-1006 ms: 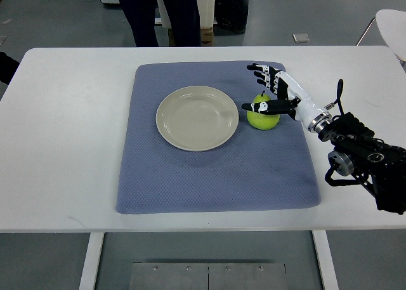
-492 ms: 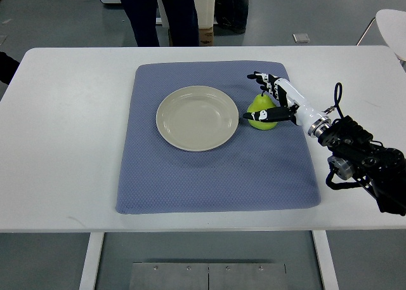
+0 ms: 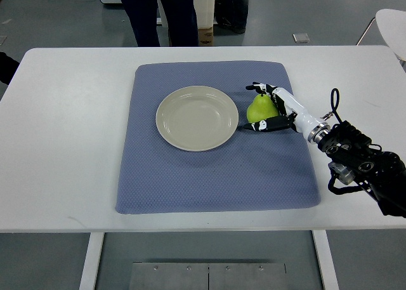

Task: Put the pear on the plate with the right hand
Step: 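Close the right hand fingers around the green pear and lift it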

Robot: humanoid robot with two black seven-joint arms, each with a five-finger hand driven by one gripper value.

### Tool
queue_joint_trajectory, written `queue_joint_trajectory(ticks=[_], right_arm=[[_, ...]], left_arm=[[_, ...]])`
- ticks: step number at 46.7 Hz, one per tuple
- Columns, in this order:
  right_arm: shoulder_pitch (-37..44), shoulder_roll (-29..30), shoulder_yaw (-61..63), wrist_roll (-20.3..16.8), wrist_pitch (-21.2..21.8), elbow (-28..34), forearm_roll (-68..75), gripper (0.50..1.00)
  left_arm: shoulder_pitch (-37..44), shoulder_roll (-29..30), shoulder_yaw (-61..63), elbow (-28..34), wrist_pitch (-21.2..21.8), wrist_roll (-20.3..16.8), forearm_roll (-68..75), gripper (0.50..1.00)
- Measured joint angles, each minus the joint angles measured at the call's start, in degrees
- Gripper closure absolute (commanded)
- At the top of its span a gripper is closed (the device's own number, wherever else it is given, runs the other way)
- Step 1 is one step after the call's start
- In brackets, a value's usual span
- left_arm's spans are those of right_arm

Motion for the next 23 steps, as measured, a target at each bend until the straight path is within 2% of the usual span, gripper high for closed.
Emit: queue_joint_trajectory(ticks=[9,13,15,16,21,22,23], right_arm=[[0.08,0.03,-1.44,0.00,0.00,0.02,0.00,0.523],[0.13,0.23,-1.53,0.00,0.00,0.02,0.00,0.596],[0.14,0.26,-1.54,0.00,-0.01,0.01,0.00,0.651],[0.17,0.26,-1.58,0.00,0.00,-0.01,0.00,0.694],[0.49,0.29,-1.78,0.00,0.03,-0.01,-0.51,0.975],[0.51,0.29,-1.85,0.00,0.04,-0.02,-0.90,1.000],[0.54,0.28,-1.91,0.00,0.05,-0.04,-1.28,1.000]], left_arm=[[0.00,0.00,0.02,0.00,0.00,0.00,0.00,0.500],[0.00,0.00,0.02,0.00,0.00,0.00,0.00,0.500],[0.00,0.00,0.02,0.00,0.00,0.00,0.00,0.500],[0.00,0.00,0.03,0.00,0.00,0.00,0.00,0.500],[0.00,0.00,0.02,0.00,0.00,0.00,0.00,0.500],[0.00,0.00,0.01,0.00,0.00,0.00,-0.01,0.500],[0.00,0.00,0.01,-0.01,0.00,0.00,-0.01,0.500]])
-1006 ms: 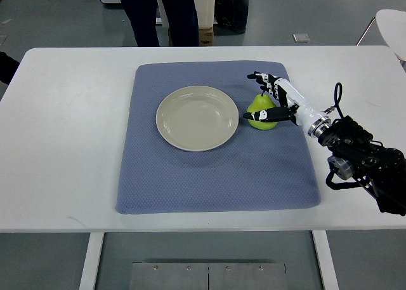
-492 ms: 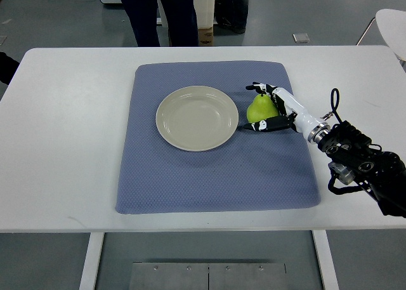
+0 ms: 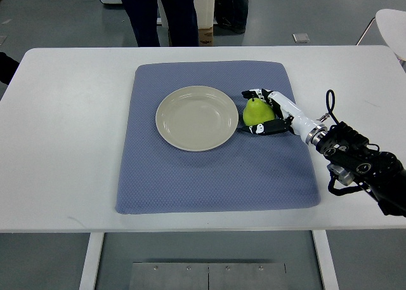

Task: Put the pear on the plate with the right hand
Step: 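Close the right hand fingers around the green pear and lift it, then carry the pear with the right hand over the cream plate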

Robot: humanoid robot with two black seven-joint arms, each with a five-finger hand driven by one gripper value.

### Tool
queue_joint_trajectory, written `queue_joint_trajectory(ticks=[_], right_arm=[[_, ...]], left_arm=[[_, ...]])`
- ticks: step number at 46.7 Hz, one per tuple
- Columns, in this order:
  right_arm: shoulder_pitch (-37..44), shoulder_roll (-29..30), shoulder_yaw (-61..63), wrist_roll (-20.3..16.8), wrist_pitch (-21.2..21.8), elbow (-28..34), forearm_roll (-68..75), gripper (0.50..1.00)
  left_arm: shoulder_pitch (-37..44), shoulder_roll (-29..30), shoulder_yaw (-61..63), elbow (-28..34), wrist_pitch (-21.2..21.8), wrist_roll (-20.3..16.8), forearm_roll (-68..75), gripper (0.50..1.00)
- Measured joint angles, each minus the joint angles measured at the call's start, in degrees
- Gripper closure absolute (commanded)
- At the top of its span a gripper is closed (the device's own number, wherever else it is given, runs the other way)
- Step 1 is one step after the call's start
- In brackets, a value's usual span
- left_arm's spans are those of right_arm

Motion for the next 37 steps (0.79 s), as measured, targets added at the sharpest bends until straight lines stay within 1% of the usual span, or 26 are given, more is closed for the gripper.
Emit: queue_joint_trajectory(ticks=[15,30,37], right_arm=[[1.72,0.00,-0.22,0.00,0.06,-0.29,-1.98,1.000],[5.96,0.06,0.37,0.00,0.74,-0.35,-1.59,1.000],[8.58,1.82,0.48,0.00,0.81,-0.22,-1.32,1.000]], left_arm=[[0.00,0.00,0.01,-0.04,0.00,-0.02,-0.02,0.500],[0.00,0.00,0.00,-0.01,0.00,-0.02,0.00,0.500],[0.00,0.00,-0.01,-0.01,0.00,-0.02,-0.01,0.500]])
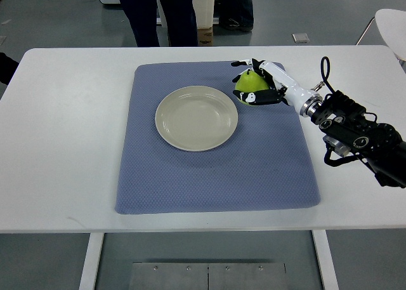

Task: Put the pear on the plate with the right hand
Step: 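Carry the pear with the right hand over the cream plate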

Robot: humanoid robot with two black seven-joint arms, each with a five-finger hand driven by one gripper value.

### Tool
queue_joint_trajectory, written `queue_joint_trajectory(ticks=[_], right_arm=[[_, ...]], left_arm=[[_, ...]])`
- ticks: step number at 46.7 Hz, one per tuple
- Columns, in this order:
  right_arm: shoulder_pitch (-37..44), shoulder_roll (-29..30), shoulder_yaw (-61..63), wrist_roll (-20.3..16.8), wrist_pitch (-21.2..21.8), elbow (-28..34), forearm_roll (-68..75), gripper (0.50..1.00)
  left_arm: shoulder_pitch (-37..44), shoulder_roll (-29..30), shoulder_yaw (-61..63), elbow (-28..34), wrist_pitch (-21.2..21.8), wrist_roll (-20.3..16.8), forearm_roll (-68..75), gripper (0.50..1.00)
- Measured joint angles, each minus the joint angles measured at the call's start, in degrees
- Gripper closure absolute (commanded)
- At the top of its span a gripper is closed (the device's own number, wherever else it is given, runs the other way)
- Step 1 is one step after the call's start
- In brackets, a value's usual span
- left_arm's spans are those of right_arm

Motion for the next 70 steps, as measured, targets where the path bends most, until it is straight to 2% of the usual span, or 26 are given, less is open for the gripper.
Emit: queue_joint_trajectory(ticks=[19,43,52,70], right_arm=[[2.92,6.45,0.13,0.00,0.20,0.46,0.17,1.000],[1.17,6.52,0.42,0.00,2.62,1.09,2.29,1.000],[-0.18,6.52,0.85,0.00,4.91,1.99,5.76,1.000],[-2.53,6.52,1.05,0.00,4.10,4.14,7.17,1.000]], left_arm=[[0.01,0.00,0.03,0.01,0.00,0.02,0.02,0.500],[0.01,0.00,0.01,0.01,0.00,0.02,0.01,0.500],[0.01,0.00,0.03,0.01,0.00,0.02,-0.01,0.500],[0.01,0.00,0.03,0.00,0.00,0.00,-0.01,0.500]])
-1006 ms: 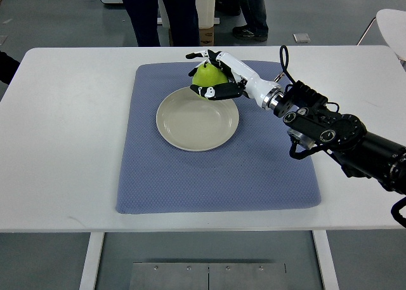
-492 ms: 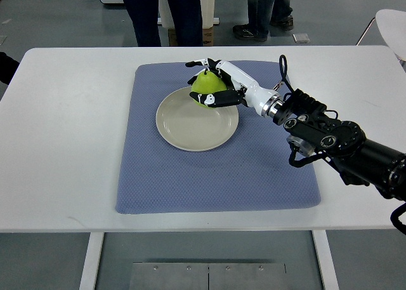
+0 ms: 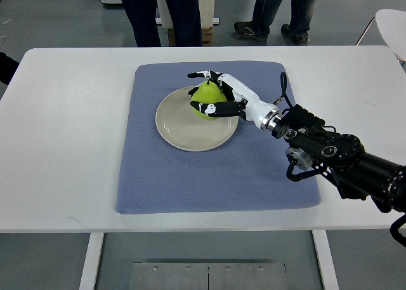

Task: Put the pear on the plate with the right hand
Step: 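Carry the pear with the right hand over the cream plate, then lower the pear onto the plate and open the right hand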

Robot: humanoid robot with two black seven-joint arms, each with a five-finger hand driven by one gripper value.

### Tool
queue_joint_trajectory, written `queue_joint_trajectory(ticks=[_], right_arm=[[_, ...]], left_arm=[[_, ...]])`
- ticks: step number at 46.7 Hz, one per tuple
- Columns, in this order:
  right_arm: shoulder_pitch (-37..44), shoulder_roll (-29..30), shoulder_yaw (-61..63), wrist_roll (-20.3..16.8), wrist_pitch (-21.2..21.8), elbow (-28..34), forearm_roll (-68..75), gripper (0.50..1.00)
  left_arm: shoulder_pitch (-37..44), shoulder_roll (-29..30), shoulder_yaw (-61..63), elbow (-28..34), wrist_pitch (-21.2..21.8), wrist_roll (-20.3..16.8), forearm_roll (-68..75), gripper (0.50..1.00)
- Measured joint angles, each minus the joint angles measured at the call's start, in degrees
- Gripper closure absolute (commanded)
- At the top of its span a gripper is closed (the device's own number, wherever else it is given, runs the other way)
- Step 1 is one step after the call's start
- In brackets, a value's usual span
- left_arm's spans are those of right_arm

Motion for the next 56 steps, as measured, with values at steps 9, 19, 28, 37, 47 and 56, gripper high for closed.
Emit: queue_joint_trajectory(ticks=[9,19,28,37,47,56], right_arm=[[-0.81,0.00,0.04,0.00,-0.30,1.58,0.00,1.000],[-1.24,0.00,-0.01,0.00,-0.23,2.36,0.00,1.000],[-1.87,0.00,-0.01,0.00,-0.35,2.26,0.00,1.000],[-2.03,-0.01,-0.01,0.00,-1.73,2.04,0.00,0.898],[-2.07,0.00,-0.01,0.00,-2.54,1.66,-0.01,0.658],[-2.07,-0.01,-0.05,0.00,-3.03,1.59,-0.01,0.517]], left_arm=[[0.00,0.00,0.00,-0.02,0.00,0.00,0.00,0.500],[0.00,0.00,-0.02,0.00,0.00,0.00,0.01,0.500],[0.00,0.00,-0.01,0.01,0.00,0.00,0.02,0.500],[-0.01,0.00,-0.02,0.00,0.00,0.01,0.02,0.500],[0.00,0.00,0.00,-0.01,0.00,0.03,0.03,0.500],[0.00,0.00,-0.02,0.00,0.00,0.03,0.03,0.500]])
